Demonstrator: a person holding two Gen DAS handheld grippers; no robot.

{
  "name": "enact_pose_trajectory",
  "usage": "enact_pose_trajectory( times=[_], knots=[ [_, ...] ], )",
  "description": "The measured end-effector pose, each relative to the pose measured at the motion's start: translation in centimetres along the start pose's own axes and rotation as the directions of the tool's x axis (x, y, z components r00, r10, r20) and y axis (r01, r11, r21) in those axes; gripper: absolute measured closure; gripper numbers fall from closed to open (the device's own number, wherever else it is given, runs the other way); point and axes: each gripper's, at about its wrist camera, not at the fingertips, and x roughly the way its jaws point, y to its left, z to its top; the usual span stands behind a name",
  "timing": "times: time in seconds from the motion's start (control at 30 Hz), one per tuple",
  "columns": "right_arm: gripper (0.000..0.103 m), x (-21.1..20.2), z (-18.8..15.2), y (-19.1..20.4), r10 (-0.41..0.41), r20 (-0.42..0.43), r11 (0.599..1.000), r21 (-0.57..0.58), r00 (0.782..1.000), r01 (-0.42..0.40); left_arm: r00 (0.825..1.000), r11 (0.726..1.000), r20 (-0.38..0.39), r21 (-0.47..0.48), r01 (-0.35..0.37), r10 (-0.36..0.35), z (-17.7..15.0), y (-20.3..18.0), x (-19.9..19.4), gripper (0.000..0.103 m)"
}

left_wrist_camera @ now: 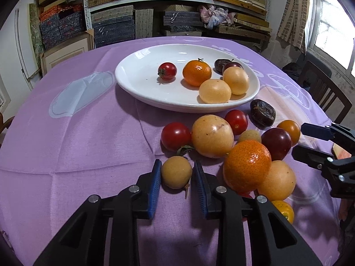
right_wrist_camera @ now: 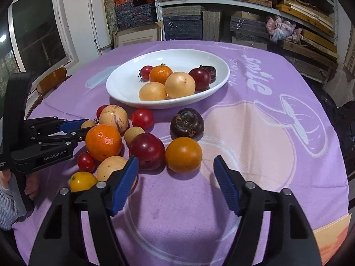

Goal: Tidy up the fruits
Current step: 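Grasp a small yellow fruit with the left tool while the right tool grasps an orange tomato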

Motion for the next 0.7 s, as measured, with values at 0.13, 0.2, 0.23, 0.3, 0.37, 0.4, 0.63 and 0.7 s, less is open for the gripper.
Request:
enact_pose_trajectory(
  times=[0.13,0.2,0.23,0.3,0.37,0.4,0.63,0.7],
  knots=[
    [0.042,0.3,0.1,-0.3,0.021,0.0,1.0,0.014,1.0,-0.021,0.999,0.999,-0.005,0.001,0.032,-0.032,-0.1,-0.2,0.0,0.076],
    [0.049,0.7,0.2,-0.8,0.044,-0.011,0.998,0.037,0.999,-0.044,0.999,0.999,-0.005,-0.003,0.037,-0.037,-0.1,-0.2,0.0,0.075],
    [0.05,0.9,0.3,-1.1,0.052,-0.016,0.997,0.05,0.999,-0.051,0.999,0.999,-0.005,-0.001,0.034,-0.034,-0.1,-0.2,0.1,0.075],
    [0.053,1.2,0.3,-1.7,0.073,-0.024,0.994,0.078,0.997,-0.071,1.0,1.0,-0.006,0.009,0.022,-0.022,-0.2,-0.4,0.0,0.075],
    [0.055,1.3,0.3,-2.0,0.082,-0.023,0.992,0.094,0.996,-0.08,1.0,1.0,-0.007,0.012,0.019,-0.019,-0.2,-0.4,0.1,0.075],
    [0.055,1.4,0.4,-2.0,0.086,-0.024,0.992,0.099,0.996,-0.083,1.0,1.0,-0.006,0.011,0.021,-0.021,-0.2,-0.5,0.1,0.075],
    [0.064,2.3,0.9,-2.2,0.1,-0.034,0.989,0.113,0.994,-0.096,1.0,1.0,-0.005,0.009,0.023,-0.023,-0.2,-0.6,0.1,0.075],
    [0.064,2.3,0.8,-1.9,0.088,-0.038,0.992,0.097,0.995,-0.084,1.0,1.0,-0.005,0.008,0.023,-0.023,-0.3,-0.6,0.1,0.075]
  ],
)
